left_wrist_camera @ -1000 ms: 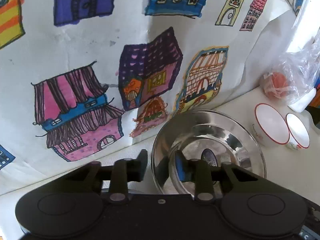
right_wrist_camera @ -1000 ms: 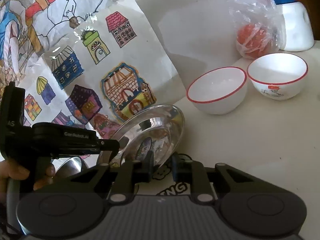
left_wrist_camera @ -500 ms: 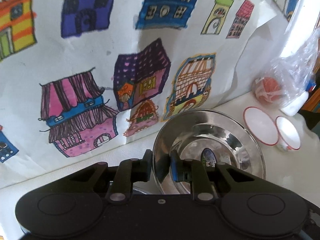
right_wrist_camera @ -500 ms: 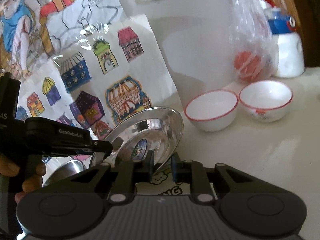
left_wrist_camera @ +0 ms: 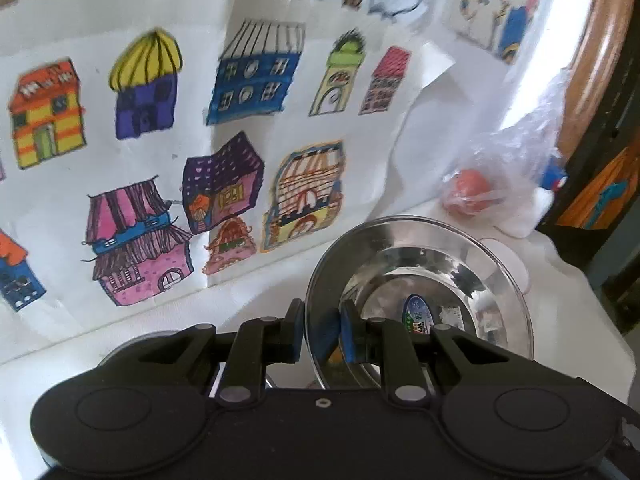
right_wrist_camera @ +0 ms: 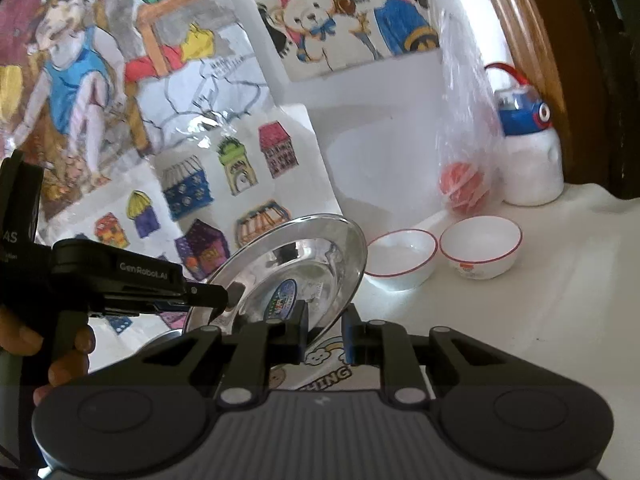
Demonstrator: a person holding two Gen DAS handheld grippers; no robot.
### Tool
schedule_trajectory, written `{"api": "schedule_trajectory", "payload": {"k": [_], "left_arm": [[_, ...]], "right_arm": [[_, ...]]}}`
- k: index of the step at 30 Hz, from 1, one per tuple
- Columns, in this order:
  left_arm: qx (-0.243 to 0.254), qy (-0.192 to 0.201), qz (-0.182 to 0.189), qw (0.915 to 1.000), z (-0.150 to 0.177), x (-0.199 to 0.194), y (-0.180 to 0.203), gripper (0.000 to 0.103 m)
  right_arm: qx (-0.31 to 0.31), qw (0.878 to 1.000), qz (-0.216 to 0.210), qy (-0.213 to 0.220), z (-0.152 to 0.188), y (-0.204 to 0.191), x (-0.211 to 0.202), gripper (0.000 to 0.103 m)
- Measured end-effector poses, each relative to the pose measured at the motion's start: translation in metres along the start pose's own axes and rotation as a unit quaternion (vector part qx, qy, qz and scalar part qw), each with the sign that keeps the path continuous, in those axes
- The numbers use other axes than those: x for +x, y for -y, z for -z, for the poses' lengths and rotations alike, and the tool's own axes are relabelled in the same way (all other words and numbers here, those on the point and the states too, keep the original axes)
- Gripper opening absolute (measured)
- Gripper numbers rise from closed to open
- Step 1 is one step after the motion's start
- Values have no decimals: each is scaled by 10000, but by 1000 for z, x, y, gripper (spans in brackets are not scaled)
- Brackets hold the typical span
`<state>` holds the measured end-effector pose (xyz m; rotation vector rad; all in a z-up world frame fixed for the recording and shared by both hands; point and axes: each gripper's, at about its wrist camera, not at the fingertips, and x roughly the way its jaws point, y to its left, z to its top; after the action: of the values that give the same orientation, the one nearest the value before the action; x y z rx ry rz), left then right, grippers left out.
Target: Organize plates and bowls
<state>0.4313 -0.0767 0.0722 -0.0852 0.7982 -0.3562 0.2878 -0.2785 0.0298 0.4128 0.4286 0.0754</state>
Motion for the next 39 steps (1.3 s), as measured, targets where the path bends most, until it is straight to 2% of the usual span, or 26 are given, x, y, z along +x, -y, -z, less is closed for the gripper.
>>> {"api": "schedule_trajectory", "payload": {"k": [12,21,39], "left_arm": [[-134,249,2,9996,36,-73,3,21],[-88,320,-140,9994,73,-113,-1,21],[-179,49,-294,9994,130,-126,-19,21]], "right_arm": [[-91,9997,-204,62,24,-26,-59,20],[-131,9993,-337,-52,46,-37,-85,21],[-386,9974,-260,-558,84,-49,-94,23]]}}
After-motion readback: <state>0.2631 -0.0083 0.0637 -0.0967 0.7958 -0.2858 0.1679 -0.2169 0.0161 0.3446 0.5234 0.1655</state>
